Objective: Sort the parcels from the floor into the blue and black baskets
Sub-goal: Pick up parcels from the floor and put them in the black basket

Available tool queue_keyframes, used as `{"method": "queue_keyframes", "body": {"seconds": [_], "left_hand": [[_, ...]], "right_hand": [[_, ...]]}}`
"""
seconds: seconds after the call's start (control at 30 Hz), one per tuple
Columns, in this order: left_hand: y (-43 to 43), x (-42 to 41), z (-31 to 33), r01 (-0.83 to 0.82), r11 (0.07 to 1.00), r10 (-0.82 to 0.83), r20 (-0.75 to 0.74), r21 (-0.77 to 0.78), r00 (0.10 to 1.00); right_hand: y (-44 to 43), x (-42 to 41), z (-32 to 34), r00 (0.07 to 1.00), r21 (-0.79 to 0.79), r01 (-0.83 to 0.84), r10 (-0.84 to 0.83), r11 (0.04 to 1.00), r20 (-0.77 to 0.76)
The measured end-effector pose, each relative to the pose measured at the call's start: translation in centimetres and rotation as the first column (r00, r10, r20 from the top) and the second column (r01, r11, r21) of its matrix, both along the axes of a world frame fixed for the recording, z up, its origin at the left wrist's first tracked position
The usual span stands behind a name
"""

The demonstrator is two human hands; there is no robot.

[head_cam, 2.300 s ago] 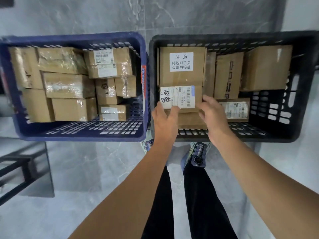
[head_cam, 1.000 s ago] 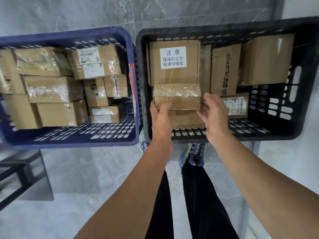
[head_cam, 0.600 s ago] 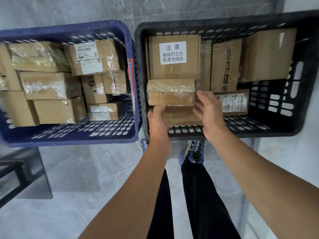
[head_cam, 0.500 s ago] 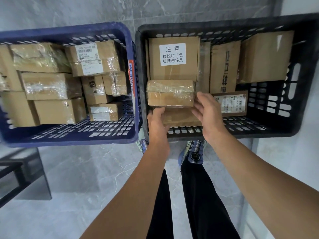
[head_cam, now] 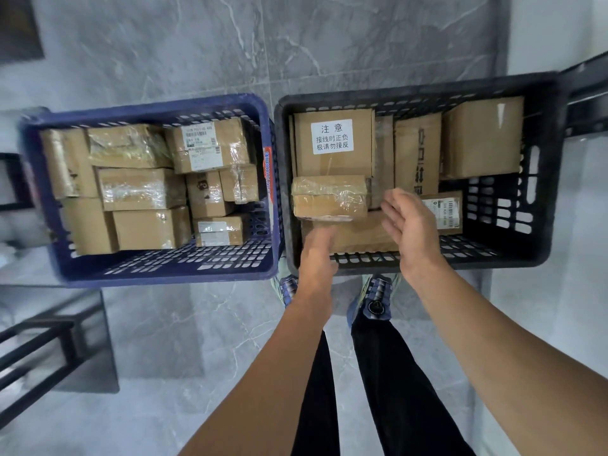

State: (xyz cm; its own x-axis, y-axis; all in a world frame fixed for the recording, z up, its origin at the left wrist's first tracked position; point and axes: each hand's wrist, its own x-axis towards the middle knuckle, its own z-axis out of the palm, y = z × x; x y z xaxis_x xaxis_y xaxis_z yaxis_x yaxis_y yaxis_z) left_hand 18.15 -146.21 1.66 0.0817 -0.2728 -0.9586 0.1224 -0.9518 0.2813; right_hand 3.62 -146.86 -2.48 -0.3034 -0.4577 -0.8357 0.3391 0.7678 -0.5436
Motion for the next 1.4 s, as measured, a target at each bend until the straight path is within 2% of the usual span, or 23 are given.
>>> {"method": "queue_keyframes", "body": {"seconds": [0.17, 0.37, 0.6, 0.73, 0.87, 0.97, 1.07, 1.23, 1.4], "left_hand": [[-2.1, -1.1, 7.8, 0.135, 0.981, -0.142, -0.041, -0.137, 0.989], [-6.6, -3.1, 19.9, 0.266, 0.905, -0.302, -0.064, -0.332, 0.951], [-10.5, -6.3, 34.3, 0.367, 0.749, -0.492, -0.094, -0.551, 0.865], [-10.2, -7.3, 41.8, 0.427, 0.620, -0.619, -0.076, -0.658, 0.782], [-9.3, -8.0, 49.1, 0.433, 0.507, -0.700, -0.063, -0.745, 0.711], [-8.4, -8.9, 53.9, 0.434, 0.392, -0.789, -0.053, -0.811, 0.613], [-6.6, -9.9, 57.9, 0.413, 0.334, -0.839, -0.068, -0.847, 0.539], [-0.9, -11.5, 63.4, 0.396, 0.149, -0.953, -0.023, -0.906, 0.304], [7.1, -13.4, 66.4, 0.372, 0.079, -0.989, -0.027, -0.925, 0.144]], "right_hand": [[-0.2, -1.6, 7.4, 1.000, -0.080, -0.009, 0.009, 0.997, 0.003], [-1.0, -4.4, 19.3, 0.998, -0.250, 0.066, -0.068, 0.966, 0.002], [-1.9, -6.9, 34.7, 0.965, -0.457, 0.228, -0.261, 0.860, -0.011], [-0.5, -6.9, 43.3, 0.923, -0.571, 0.288, -0.381, 0.769, -0.048], [2.1, -5.8, 51.2, 0.855, -0.660, 0.333, -0.510, 0.674, -0.090], [4.8, -4.9, 56.5, 0.791, -0.707, 0.376, -0.605, 0.600, -0.092], [7.9, -4.1, 61.2, 0.713, -0.751, 0.404, -0.694, 0.522, -0.100], [15.2, -3.2, 66.5, 0.534, -0.815, 0.436, -0.838, 0.382, -0.107], [24.4, -1.7, 69.9, 0.350, -0.859, 0.442, -0.931, 0.260, -0.101]]}}
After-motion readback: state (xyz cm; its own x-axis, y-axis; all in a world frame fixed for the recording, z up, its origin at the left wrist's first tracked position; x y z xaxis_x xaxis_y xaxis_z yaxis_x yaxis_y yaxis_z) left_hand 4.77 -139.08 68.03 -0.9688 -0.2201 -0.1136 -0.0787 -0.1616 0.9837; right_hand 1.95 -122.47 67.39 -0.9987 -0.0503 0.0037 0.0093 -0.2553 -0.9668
